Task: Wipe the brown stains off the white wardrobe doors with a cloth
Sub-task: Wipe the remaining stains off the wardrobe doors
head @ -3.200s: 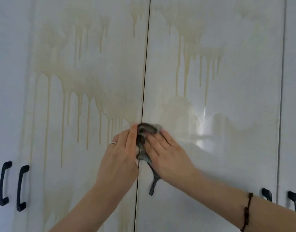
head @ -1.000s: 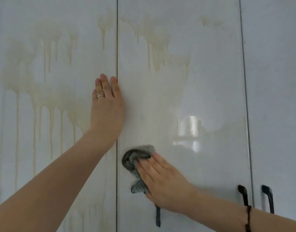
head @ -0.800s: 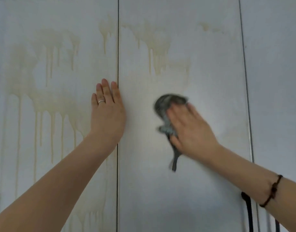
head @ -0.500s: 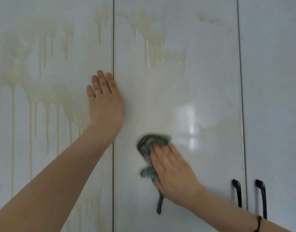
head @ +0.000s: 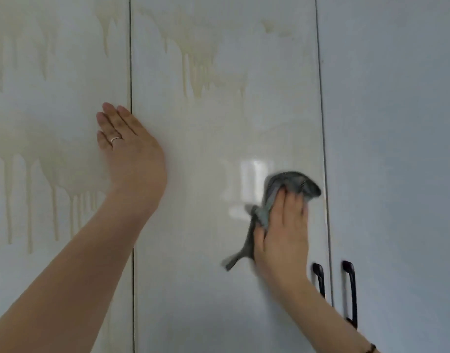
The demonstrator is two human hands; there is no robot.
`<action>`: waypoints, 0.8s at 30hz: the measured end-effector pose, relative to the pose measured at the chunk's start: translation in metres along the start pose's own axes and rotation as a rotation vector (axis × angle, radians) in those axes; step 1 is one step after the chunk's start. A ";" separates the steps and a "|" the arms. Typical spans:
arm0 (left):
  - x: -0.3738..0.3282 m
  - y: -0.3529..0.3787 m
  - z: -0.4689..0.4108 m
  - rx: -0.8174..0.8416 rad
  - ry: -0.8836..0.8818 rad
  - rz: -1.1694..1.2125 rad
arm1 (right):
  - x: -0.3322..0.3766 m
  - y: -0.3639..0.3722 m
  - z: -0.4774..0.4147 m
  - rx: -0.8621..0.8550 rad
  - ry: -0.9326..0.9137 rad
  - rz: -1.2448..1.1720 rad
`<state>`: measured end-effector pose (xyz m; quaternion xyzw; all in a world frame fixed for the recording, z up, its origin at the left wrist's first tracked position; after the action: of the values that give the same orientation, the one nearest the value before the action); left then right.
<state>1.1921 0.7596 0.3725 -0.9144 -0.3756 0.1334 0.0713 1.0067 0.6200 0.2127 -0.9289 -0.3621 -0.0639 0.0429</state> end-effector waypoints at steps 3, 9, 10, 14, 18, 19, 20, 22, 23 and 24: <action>-0.006 -0.008 -0.004 0.033 -0.050 0.045 | 0.019 0.001 0.050 0.146 -0.315 0.001; -0.003 -0.011 -0.003 0.070 -0.024 0.013 | -0.056 -0.011 -0.100 -0.063 0.076 0.175; -0.001 -0.011 -0.001 0.062 0.000 0.006 | -0.062 -0.013 -0.114 -0.087 0.155 0.150; 0.002 -0.012 -0.005 0.127 0.056 -0.121 | -0.013 -0.008 -0.083 -0.115 0.116 0.047; -0.001 -0.026 -0.019 0.219 0.077 -0.196 | 0.037 0.007 -0.032 0.067 -0.651 -0.035; -0.004 -0.031 -0.023 0.247 0.064 -0.210 | 0.035 0.006 -0.053 0.068 -0.701 -0.021; -0.006 -0.035 -0.028 0.261 0.063 -0.227 | 0.033 0.004 -0.081 0.048 -0.680 0.001; -0.009 -0.040 -0.035 0.289 0.067 -0.231 | 0.026 0.000 -0.150 -0.041 -0.518 0.075; -0.010 -0.043 -0.040 0.287 0.085 -0.234 | 0.022 -0.001 -0.185 -0.063 -0.374 0.109; -0.009 -0.046 -0.045 0.252 0.109 -0.233 | 0.019 -0.005 -0.214 -0.066 -0.230 0.130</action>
<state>1.1689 0.7845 0.4273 -0.8544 -0.4548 0.1206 0.2204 0.9984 0.6091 0.4271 -0.9525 -0.3014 0.0339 -0.0255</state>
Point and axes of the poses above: each hand's wrist, its own z-axis away from the middle knuckle, its own y-axis out of the palm, x = y × z, the point moved 1 cm from there along -z, towards the middle knuckle, and after that the axes turned 8 degrees about -x, right-handed, at the moved point
